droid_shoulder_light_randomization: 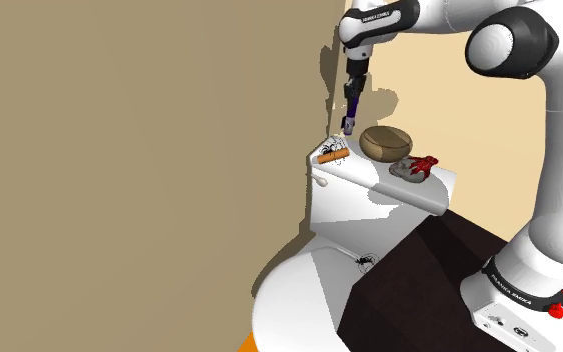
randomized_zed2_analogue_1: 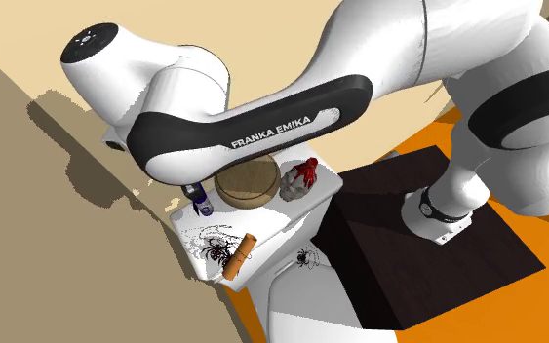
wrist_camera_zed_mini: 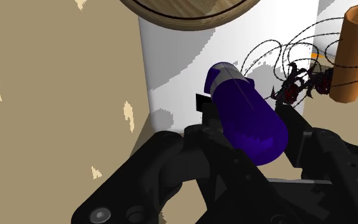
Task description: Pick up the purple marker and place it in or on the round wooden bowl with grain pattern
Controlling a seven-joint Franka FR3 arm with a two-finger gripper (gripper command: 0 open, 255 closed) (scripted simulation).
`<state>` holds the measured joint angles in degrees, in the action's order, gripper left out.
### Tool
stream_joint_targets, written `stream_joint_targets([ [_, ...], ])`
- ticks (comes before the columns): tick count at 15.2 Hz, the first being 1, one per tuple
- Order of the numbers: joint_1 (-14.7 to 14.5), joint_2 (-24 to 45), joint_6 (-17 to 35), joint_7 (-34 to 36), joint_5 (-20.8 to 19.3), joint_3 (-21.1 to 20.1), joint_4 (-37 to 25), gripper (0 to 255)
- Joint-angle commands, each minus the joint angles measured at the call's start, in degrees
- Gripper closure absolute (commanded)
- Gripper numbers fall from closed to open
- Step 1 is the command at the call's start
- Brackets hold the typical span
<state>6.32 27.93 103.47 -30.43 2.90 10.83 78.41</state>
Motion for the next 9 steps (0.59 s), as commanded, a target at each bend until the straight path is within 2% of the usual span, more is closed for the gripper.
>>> stream_joint_targets([
  [1,0.0,-0.3,-1.5,0.0,-0.1,0.0,-1.1,255],
  [9,0.3,-0.2,-7.7,-0.1,-0.1,0.1,-7.5,255],
])
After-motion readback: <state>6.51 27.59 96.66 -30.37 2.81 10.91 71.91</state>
